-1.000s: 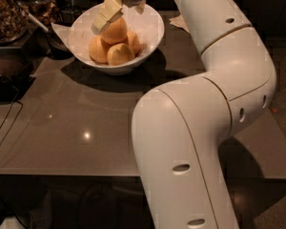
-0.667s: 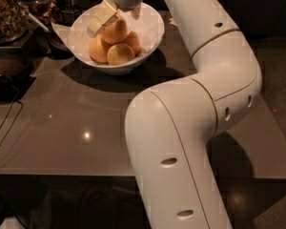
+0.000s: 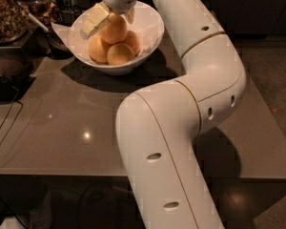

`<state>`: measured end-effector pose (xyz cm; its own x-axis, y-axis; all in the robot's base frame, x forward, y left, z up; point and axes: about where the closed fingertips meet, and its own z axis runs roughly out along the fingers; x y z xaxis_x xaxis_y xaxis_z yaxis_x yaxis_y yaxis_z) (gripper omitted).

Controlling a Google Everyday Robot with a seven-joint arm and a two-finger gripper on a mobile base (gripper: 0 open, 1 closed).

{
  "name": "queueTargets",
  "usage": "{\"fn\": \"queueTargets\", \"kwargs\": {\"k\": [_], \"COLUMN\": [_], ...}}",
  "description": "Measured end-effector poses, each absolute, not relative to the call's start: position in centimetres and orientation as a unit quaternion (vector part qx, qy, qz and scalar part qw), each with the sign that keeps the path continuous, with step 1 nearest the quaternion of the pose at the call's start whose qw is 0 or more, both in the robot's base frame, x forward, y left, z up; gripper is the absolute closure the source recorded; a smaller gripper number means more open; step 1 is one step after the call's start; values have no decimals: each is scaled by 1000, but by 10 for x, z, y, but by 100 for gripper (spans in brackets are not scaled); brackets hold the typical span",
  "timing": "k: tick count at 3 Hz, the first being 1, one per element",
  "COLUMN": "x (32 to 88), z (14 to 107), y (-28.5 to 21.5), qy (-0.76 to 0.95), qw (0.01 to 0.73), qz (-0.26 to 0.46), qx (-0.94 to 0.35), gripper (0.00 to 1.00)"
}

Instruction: Pick orange from white bowl

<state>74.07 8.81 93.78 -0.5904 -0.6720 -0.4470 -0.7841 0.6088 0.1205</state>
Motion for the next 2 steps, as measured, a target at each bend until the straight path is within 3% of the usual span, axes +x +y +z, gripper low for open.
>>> {"fn": "queueTargets", "kwargs": {"k": [1,2], "x": [744,744], "z": [938,938], "y": [90,90], "qy": [879,879], "qw": [185,185], "qz": [157,157], "qx": [-410,-410], "gripper": [0,19]}}
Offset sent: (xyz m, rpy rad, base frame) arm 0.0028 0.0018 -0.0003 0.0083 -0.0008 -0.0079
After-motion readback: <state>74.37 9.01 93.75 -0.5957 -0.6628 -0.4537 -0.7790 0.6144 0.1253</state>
